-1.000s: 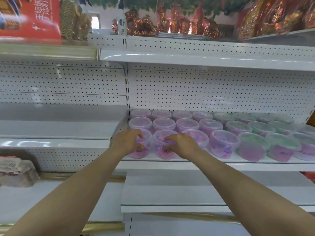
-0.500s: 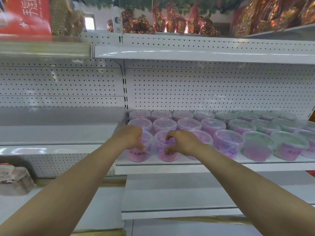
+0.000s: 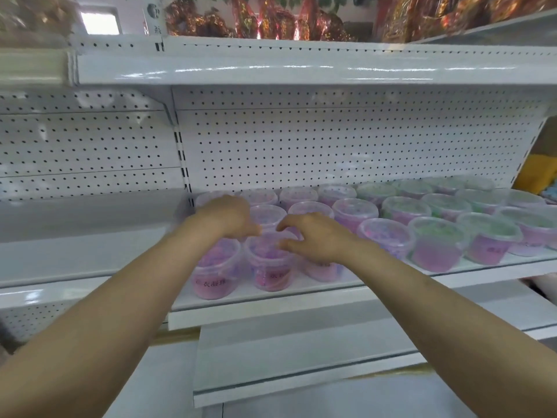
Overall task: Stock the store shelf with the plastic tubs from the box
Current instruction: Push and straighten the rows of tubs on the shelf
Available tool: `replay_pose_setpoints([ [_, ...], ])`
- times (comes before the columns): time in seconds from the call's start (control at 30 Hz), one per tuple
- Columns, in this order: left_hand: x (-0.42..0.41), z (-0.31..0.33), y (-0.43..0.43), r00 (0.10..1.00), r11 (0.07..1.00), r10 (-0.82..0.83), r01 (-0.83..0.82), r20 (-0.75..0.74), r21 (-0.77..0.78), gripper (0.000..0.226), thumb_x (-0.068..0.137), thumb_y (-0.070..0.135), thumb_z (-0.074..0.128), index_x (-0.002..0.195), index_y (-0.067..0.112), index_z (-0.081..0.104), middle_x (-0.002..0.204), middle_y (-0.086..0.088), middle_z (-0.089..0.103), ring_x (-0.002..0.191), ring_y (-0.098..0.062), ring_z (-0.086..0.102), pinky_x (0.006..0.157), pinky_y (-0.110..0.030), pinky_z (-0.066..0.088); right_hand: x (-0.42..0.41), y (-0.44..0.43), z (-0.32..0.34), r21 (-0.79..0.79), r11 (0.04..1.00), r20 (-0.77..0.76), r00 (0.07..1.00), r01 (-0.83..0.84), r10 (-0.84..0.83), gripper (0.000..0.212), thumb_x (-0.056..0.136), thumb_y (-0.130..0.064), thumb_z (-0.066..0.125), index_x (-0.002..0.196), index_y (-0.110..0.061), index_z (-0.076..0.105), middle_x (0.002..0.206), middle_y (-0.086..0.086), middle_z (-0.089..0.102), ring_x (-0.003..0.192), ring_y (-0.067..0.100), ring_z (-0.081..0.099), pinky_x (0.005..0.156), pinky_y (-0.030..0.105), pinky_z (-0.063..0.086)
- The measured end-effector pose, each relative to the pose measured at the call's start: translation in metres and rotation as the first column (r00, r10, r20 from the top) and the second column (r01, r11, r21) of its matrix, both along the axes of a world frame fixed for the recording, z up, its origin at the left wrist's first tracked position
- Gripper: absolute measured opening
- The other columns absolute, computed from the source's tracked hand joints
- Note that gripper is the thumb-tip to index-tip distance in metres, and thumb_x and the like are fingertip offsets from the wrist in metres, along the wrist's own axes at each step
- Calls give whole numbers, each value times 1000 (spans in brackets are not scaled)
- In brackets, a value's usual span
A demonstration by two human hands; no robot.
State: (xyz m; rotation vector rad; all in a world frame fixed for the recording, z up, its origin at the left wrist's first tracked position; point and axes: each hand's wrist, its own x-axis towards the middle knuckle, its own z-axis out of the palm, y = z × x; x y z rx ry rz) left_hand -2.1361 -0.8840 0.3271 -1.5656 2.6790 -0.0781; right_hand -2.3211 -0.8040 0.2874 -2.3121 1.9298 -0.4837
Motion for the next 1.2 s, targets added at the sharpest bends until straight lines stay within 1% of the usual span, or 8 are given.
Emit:
replay_pose_setpoints([
  [0.13,-52,0,-7,973,994,-112,112,-202,-8,45,92,53,47,94,12,66,101,-5,68,94,-24,61,81,-34,45,-60,-15,25,-105,988,65,992,111,-104,35,96,-48,54,118,-25,66,117,1,69,110,23,61,90,33,47],
  [0.2,-74,-8,-16,965,988,-138,151,-223,42,48,94,56,41,96,15,65,106,-5,66,96,-23,60,84,-36,45,-96,-27,30,-65,983,52,984,172,-169,36,99,-46,50,119,-23,67,118,2,69,112,24,60,93,34,47],
  [0.33,-121,-17,-31,960,974,-52,109,-276,196,56,97,56,32,129,16,55,134,-6,55,123,-26,49,97,-33,37,-157,-55,30,43,970,-46,970,240,-238,47,102,-48,38,128,-18,63,135,5,61,124,26,54,103,34,41],
  [0.47,-161,-20,-50,962,968,39,31,-270,250,67,94,65,26,146,24,38,152,-2,38,136,-23,38,107,-31,30,-189,-81,26,197,952,-136,968,234,-210,53,103,-52,25,131,-18,54,138,7,55,123,27,51,102,36,41],
  [0.67,-203,-29,-75,958,944,206,-142,-198,298,76,92,69,15,138,18,48,142,-8,48,128,-25,46,107,-36,35,-210,-119,11,292,951,-59,994,105,-92,51,103,-51,25,125,-21,59,133,6,60,118,26,55,98,38,43],
  [0.9,-216,-64,-125,938,963,174,-99,-300,250,102,55,97,-10,108,46,61,116,7,63,108,-18,55,101,-43,40,-225,-145,-4,288,957,-120,993,28,7,49,101,-55,25,126,-29,59,133,6,61,122,29,55,100,43,45],
  [1.03,-220,-36,-85,943,950,185,-100,-275,296,76,75,84,4,104,41,59,119,3,60,111,-19,54,104,-40,37,-227,-144,1,281,960,-132,990,0,39,53,99,-56,24,129,-29,57,139,6,57,124,28,54,101,41,43],
  [1.2,-223,-12,-48,954,938,241,-182,-176,295,64,92,69,12,135,38,49,145,-2,46,131,-24,43,102,-35,32,-225,-113,20,240,963,-118,981,-120,151,49,100,-57,26,125,-32,59,131,-1,61,114,22,57,99,40,46],
])
